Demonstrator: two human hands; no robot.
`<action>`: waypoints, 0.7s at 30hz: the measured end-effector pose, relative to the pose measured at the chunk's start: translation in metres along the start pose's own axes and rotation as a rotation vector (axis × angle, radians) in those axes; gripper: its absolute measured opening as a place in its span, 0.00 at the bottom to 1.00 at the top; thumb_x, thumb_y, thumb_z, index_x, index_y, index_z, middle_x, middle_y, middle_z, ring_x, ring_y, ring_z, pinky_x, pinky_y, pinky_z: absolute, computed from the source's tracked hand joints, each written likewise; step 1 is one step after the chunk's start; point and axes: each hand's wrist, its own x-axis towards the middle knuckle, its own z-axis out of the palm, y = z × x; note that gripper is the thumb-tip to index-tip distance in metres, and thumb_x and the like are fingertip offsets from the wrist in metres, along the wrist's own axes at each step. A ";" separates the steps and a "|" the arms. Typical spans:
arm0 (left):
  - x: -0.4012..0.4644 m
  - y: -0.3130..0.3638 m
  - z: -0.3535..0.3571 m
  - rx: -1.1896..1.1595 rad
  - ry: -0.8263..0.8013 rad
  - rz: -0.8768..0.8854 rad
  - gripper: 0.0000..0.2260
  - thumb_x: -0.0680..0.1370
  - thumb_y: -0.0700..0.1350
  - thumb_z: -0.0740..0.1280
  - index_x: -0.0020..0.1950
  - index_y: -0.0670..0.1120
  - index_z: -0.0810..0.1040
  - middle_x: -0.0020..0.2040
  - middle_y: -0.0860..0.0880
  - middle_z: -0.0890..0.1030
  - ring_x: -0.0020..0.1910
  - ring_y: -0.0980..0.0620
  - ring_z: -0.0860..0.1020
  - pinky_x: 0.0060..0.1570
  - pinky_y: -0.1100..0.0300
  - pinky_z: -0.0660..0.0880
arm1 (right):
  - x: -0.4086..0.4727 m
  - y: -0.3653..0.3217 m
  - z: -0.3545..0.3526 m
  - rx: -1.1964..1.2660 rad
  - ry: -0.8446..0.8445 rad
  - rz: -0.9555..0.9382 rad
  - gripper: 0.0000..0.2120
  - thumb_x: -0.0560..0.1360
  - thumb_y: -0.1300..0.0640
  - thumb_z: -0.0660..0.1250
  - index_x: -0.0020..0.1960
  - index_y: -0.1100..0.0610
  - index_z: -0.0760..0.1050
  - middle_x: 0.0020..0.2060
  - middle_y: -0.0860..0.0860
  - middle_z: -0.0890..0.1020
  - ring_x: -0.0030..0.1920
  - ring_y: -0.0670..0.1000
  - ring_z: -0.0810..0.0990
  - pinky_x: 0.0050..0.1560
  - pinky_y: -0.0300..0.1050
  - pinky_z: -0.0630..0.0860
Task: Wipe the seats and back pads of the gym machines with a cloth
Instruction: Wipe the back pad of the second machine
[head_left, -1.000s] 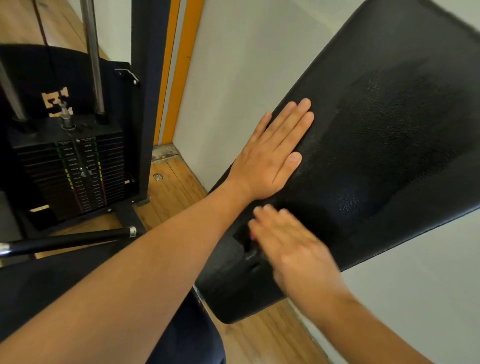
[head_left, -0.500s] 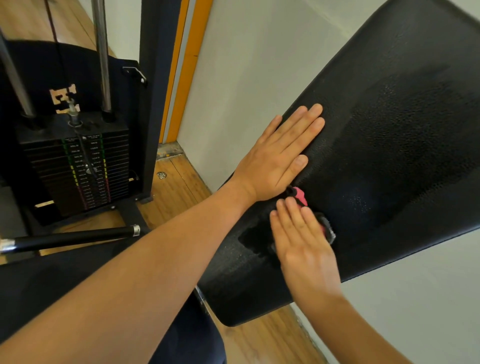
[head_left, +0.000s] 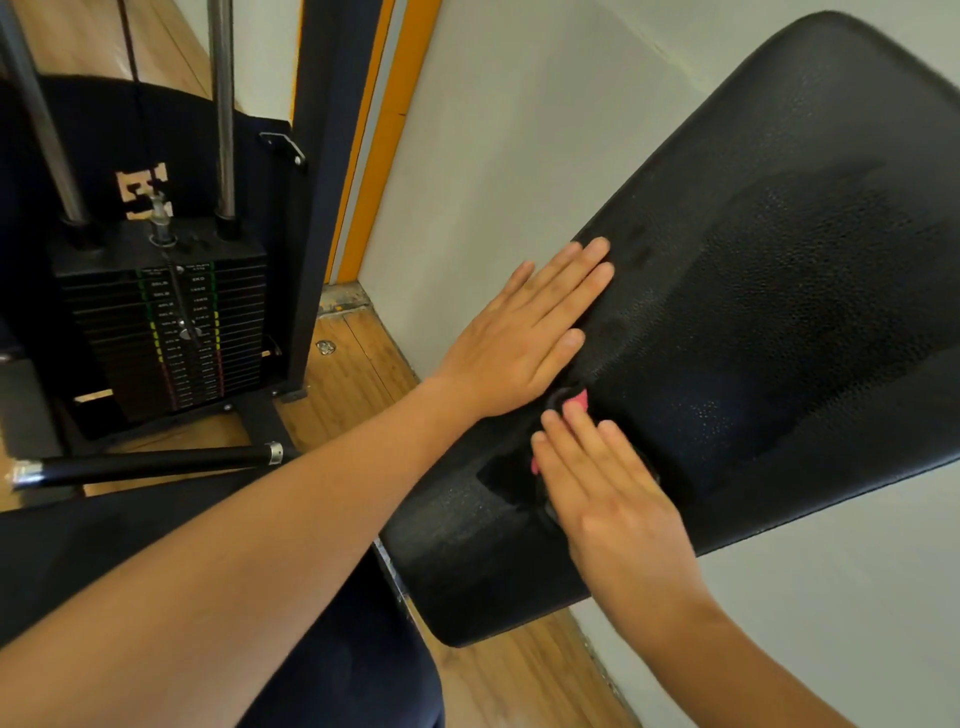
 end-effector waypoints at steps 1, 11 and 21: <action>-0.014 -0.008 0.001 0.014 -0.017 -0.039 0.25 0.87 0.47 0.54 0.84 0.44 0.51 0.84 0.45 0.51 0.84 0.48 0.48 0.80 0.41 0.51 | -0.002 0.006 -0.003 -0.014 -0.002 -0.001 0.25 0.75 0.64 0.62 0.72 0.65 0.68 0.72 0.61 0.68 0.75 0.61 0.61 0.74 0.57 0.55; -0.076 -0.032 0.037 -0.074 0.041 -0.135 0.26 0.87 0.52 0.49 0.83 0.44 0.49 0.84 0.49 0.47 0.84 0.49 0.48 0.82 0.47 0.50 | 0.005 0.015 0.011 -0.060 -0.058 0.002 0.34 0.71 0.64 0.64 0.76 0.66 0.58 0.77 0.61 0.56 0.78 0.61 0.54 0.75 0.57 0.51; -0.073 -0.056 0.033 -0.073 -0.027 0.019 0.27 0.87 0.52 0.47 0.82 0.38 0.53 0.83 0.37 0.53 0.83 0.40 0.52 0.79 0.38 0.57 | 0.017 -0.021 0.051 -0.102 -0.027 -0.172 0.29 0.76 0.62 0.42 0.75 0.68 0.59 0.76 0.65 0.57 0.77 0.64 0.53 0.77 0.58 0.47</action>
